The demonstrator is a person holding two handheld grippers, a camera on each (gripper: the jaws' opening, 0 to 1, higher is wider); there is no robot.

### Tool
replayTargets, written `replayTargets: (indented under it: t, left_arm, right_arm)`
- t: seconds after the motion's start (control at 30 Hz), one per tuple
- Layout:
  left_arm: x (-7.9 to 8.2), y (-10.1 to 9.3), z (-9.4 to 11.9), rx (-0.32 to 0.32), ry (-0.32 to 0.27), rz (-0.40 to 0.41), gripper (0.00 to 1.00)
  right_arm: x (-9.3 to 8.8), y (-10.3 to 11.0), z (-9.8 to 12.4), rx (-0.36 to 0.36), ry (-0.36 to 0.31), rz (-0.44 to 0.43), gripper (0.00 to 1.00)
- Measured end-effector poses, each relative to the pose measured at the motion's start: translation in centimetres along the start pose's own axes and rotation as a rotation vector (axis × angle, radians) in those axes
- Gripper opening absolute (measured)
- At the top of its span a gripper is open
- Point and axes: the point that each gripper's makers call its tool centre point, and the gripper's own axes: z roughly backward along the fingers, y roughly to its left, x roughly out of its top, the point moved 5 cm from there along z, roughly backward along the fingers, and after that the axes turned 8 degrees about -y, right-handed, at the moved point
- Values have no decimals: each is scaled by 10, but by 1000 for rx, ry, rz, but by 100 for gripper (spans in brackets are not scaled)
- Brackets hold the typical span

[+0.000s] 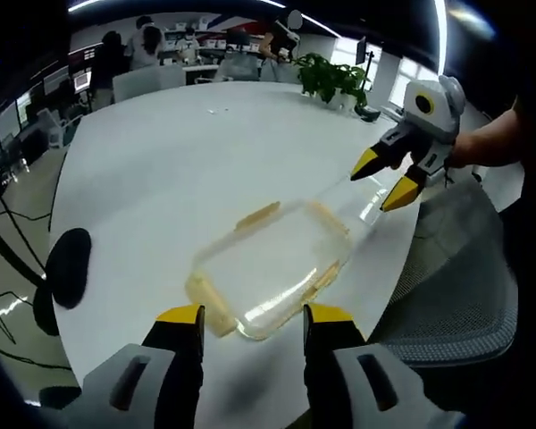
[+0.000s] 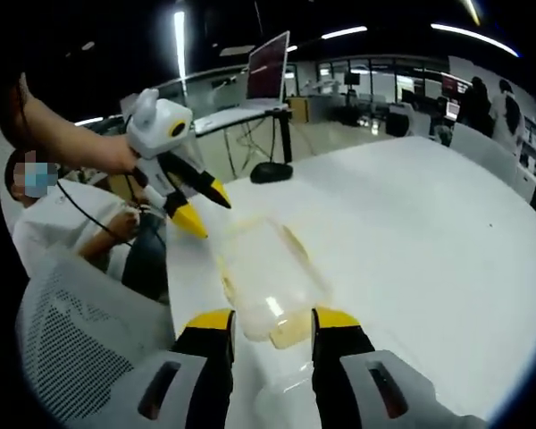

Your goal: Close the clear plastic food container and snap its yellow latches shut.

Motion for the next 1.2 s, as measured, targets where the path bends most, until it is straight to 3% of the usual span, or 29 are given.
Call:
replayTargets:
  t: [0.67, 1.03, 1.2]
  left_arm:
    - [-3, 21, -5, -41, 101, -146, 41]
    - [0, 28, -12, -72, 160, -255, 39]
    - [-1, 28, -15, -114, 217, -381, 37]
  right_arm:
    - [-8, -3, -10, 8, 83, 17, 32]
    - [-12, -3, -18, 42, 157, 95, 34]
    - [-13, -6, -21, 55, 173, 107, 36]
